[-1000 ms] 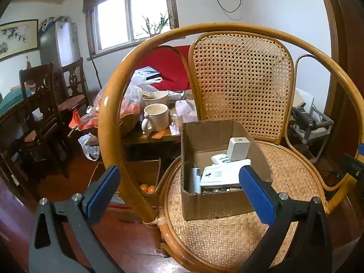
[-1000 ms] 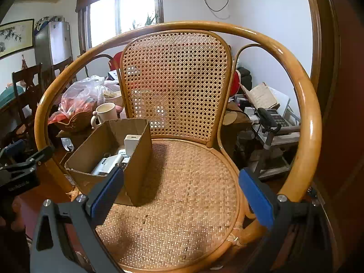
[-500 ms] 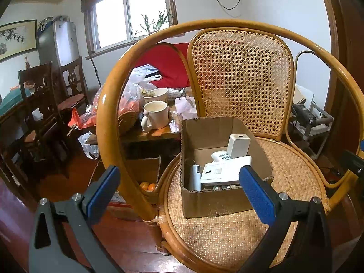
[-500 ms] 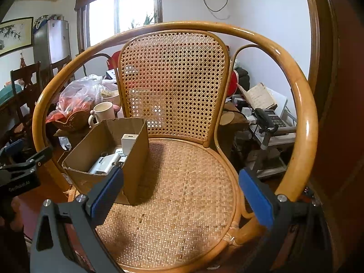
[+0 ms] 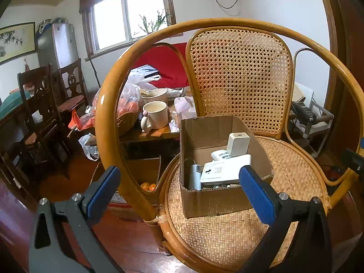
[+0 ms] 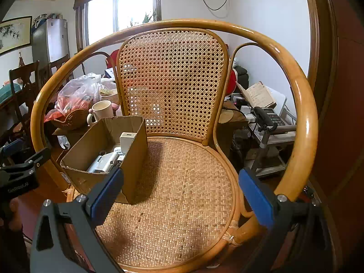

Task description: Organize rigid objects

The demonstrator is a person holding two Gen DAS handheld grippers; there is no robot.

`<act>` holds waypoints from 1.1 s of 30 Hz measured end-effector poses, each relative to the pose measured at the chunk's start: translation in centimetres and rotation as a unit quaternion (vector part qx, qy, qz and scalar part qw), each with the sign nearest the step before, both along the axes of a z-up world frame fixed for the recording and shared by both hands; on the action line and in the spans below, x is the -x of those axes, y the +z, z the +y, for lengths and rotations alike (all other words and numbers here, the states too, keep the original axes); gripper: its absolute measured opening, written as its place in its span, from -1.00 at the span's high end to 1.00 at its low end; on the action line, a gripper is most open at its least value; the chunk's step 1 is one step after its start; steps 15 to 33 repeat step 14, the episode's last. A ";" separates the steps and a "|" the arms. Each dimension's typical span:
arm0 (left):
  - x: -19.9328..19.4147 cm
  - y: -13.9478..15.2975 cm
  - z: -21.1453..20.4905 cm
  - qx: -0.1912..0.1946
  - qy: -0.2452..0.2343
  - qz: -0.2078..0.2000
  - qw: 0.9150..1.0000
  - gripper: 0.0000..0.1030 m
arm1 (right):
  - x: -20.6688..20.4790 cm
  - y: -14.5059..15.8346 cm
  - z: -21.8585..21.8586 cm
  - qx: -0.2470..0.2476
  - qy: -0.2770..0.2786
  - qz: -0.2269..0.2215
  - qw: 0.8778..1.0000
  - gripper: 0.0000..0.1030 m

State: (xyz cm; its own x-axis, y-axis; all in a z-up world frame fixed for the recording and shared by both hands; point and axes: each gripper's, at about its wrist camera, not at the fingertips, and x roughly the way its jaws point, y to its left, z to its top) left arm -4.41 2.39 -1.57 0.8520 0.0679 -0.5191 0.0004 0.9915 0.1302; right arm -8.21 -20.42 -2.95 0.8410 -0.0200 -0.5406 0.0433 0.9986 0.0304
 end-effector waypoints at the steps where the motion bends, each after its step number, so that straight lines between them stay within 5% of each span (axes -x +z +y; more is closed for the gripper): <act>1: 0.0 0.0 0.0 0.000 -0.001 0.000 1.000 -1.00 | 0.0 0.0 0.0 0.000 0.000 0.001 1.000 -1.00; 33: 0.0 -0.1 0.1 -0.001 0.003 0.002 1.000 -1.00 | -0.2 -0.2 -0.1 0.003 -0.001 0.005 1.000 -1.00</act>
